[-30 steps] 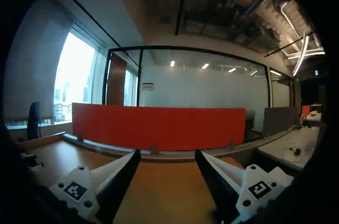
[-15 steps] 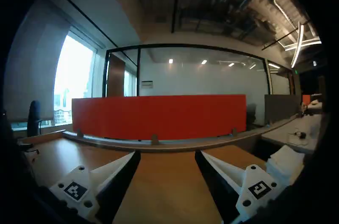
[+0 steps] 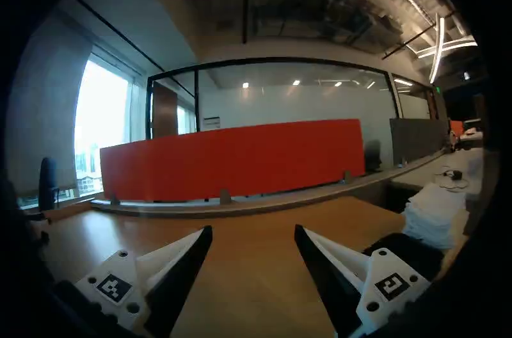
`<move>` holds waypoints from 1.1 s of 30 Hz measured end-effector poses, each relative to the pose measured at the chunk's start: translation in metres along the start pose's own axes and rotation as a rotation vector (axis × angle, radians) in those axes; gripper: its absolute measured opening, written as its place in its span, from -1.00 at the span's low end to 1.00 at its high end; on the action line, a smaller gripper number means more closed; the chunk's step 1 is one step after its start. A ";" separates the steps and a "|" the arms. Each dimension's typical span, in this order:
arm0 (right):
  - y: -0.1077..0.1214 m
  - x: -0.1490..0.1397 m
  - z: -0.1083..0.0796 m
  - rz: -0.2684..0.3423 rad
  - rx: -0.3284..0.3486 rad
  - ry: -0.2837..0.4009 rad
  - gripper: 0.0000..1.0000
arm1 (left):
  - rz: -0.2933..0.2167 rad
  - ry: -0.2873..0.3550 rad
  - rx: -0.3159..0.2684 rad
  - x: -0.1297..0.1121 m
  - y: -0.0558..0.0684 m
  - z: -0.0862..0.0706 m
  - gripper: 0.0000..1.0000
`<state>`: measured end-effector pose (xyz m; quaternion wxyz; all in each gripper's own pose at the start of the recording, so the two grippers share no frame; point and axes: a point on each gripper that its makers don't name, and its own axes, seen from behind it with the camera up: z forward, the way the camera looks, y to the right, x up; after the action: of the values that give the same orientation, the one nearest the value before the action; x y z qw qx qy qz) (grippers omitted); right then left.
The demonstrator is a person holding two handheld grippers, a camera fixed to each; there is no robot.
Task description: Fold towel
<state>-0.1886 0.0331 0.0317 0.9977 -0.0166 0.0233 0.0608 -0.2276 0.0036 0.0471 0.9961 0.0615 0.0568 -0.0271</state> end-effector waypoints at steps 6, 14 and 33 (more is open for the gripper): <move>-0.003 -0.014 -0.002 -0.023 0.009 -0.003 0.98 | 0.000 0.000 0.000 0.000 0.000 0.000 0.98; -0.010 -0.027 -0.003 -0.083 0.021 -0.010 0.99 | 0.000 0.000 0.000 0.000 0.000 0.000 0.98; -0.017 -0.042 -0.006 -0.110 0.032 -0.032 0.98 | 0.000 0.000 0.000 -0.001 -0.001 0.000 0.98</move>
<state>-0.2287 0.0107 0.0285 1.0000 -0.0010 0.0072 0.0059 -0.2287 0.0025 0.0471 0.9961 0.0615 0.0570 -0.0269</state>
